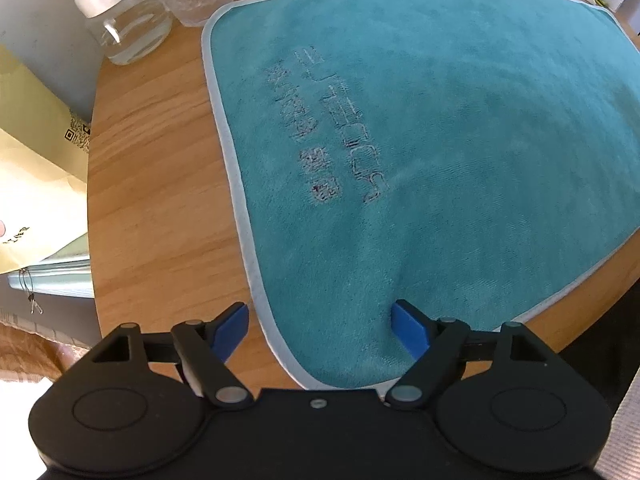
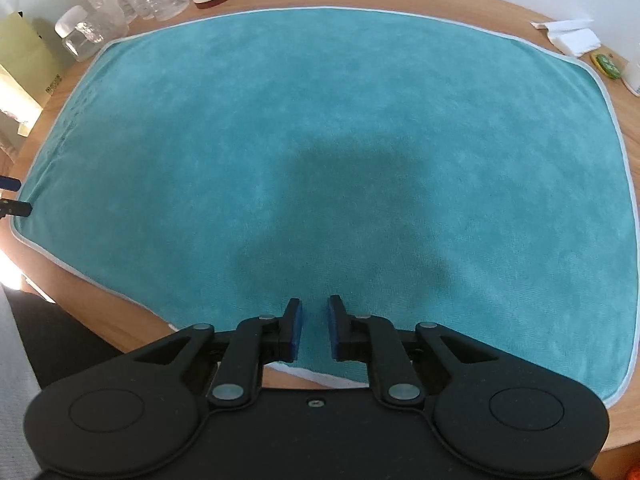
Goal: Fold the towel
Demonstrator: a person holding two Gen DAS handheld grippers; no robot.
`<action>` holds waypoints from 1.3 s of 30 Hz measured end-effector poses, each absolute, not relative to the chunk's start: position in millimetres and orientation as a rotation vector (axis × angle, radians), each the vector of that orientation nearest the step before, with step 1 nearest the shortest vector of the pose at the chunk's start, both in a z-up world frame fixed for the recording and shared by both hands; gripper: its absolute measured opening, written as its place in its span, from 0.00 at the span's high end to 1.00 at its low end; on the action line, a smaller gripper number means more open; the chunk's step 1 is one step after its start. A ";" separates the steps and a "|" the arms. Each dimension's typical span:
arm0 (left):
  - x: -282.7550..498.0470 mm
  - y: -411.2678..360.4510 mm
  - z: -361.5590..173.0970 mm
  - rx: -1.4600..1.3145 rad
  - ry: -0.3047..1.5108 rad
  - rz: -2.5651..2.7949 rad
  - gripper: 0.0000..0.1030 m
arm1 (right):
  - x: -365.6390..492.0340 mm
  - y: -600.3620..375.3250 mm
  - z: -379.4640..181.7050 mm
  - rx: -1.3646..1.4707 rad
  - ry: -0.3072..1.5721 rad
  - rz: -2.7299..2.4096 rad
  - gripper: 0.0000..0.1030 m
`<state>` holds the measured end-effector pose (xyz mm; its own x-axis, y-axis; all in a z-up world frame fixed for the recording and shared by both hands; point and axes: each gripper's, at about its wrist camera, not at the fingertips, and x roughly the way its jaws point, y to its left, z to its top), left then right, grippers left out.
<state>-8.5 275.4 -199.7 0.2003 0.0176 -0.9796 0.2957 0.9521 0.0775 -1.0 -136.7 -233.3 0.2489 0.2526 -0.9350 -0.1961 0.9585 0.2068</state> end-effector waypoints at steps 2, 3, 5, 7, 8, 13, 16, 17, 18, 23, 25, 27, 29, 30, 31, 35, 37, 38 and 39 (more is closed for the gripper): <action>-5.2 273.0 -193.4 0.238 1.372 -0.214 0.31 | -6.0 -142.2 -232.0 0.076 1.285 0.277 0.85; -3.0 271.6 -188.7 0.215 1.370 -0.227 0.31 | -9.3 -146.4 -230.4 0.090 1.281 0.258 0.85; 8.3 256.8 -170.9 0.217 1.325 -0.245 0.31 | -19.8 -158.9 -222.8 0.111 1.241 0.221 0.79; 19.7 238.2 -157.3 0.243 1.272 -0.264 0.31 | -29.6 -179.2 -215.7 0.154 1.201 0.172 0.74; 27.9 224.2 -147.9 0.260 1.235 -0.278 0.31 | -31.7 -189.6 -214.1 0.180 1.192 0.147 0.74; 61.7 157.7 -116.6 0.294 1.133 -0.342 0.30 | -43.8 -243.6 -209.2 0.222 1.145 0.005 0.74; 88.3 97.8 -98.2 0.338 1.063 -0.389 0.30 | -51.3 -272.5 -210.3 0.245 1.127 -0.071 0.74; 93.6 79.0 -93.9 0.348 1.046 -0.403 0.30 | -53.1 -280.6 -211.1 0.254 1.122 -0.089 0.73; 98.4 60.9 -89.9 0.357 1.030 -0.416 0.30 | -53.9 -286.8 -212.8 0.255 1.122 -0.102 0.72; 146.0 -48.4 -86.6 0.395 0.949 -0.504 0.30 | -48.2 -313.7 -227.6 0.266 1.146 -0.212 0.71; 159.2 -84.7 -91.0 0.412 0.934 -0.545 0.30 | -42.8 -323.9 -234.6 0.292 1.170 -0.252 0.71; 169.5 -119.0 -98.0 0.439 0.914 -0.590 0.26 | -38.5 -330.2 -238.0 0.288 1.173 -0.304 0.70; 182.3 -154.7 -108.3 0.467 0.901 -0.638 0.26 | -36.6 -334.7 -240.2 0.338 1.186 -0.318 0.62; 188.5 -169.6 -113.5 0.477 0.899 -0.656 0.26 | -34.4 -338.1 -241.0 0.387 1.190 -0.335 0.61; 197.1 -188.8 -121.4 0.492 0.895 -0.677 0.26 | -32.6 -340.8 -241.6 0.431 1.193 -0.351 0.61; 220.7 -247.1 -150.8 0.550 0.884 -0.742 0.26 | -30.0 -336.3 -241.5 0.482 1.205 -0.431 0.61; 229.7 -267.5 -164.6 0.586 0.873 -0.766 0.26 | -29.8 -333.4 -243.2 0.476 1.224 -0.505 0.61; 233.0 -276.2 -171.9 0.599 0.876 -0.786 0.26 | -31.6 -334.5 -244.0 0.507 1.217 -0.537 0.60; 236.1 -284.3 -179.0 0.611 0.880 -0.807 0.26 | -33.7 -335.1 -243.7 0.529 1.203 -0.556 0.60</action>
<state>236.1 -284.3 -179.0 0.3876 -0.3550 -0.8507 0.8168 0.5601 0.1384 -33.7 -335.1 -243.7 0.2609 -0.1182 -0.9581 0.6534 0.7522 0.0851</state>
